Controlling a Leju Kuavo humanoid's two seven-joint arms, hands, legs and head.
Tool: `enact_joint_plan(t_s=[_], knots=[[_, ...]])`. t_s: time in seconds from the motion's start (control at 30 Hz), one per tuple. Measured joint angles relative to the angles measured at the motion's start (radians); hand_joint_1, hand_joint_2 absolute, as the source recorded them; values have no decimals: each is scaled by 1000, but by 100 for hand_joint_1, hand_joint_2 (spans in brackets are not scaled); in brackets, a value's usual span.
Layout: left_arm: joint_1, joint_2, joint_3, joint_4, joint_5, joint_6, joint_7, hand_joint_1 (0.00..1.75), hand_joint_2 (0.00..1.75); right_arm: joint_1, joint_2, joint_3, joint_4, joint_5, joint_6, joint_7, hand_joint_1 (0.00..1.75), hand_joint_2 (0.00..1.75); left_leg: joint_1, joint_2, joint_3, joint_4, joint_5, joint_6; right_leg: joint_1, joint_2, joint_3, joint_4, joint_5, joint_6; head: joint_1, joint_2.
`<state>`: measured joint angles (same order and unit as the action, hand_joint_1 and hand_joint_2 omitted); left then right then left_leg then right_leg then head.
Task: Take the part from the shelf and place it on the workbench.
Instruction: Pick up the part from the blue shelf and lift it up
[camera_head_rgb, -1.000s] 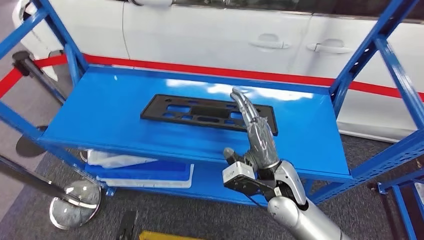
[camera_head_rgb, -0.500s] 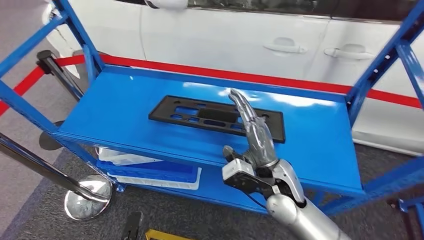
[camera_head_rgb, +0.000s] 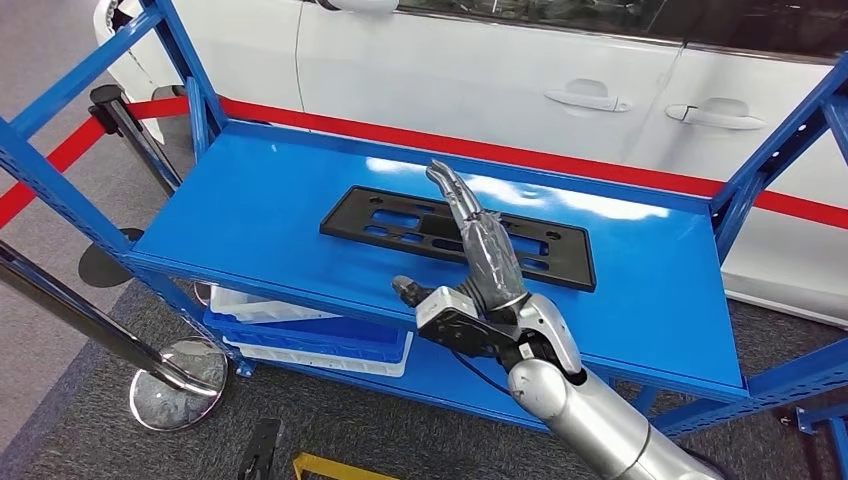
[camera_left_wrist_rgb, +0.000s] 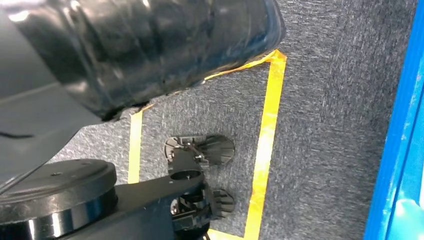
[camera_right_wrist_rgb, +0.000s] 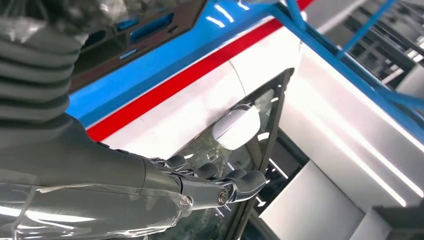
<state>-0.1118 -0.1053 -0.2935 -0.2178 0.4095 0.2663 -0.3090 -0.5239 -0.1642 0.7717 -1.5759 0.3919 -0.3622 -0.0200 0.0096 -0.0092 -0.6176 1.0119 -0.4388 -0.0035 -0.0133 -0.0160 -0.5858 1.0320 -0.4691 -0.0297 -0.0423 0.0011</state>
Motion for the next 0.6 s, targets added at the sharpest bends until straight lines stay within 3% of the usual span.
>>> enact_joint_plan(t_s=[0.23,0.6], knots=[[-11,0,-52,0,-10,-1,22,0,0,-93,48,60,166,23,21,21,0,175,0,0,0,0,-1,6,1,0,5,-11,5,21,0,0],[-29,1,-111,0,-13,-4,54,0,0,-257,119,140,486,246,27,138,0,175,2,0,3,-4,1,6,4,0,4,-11,5,24,-1,0]])
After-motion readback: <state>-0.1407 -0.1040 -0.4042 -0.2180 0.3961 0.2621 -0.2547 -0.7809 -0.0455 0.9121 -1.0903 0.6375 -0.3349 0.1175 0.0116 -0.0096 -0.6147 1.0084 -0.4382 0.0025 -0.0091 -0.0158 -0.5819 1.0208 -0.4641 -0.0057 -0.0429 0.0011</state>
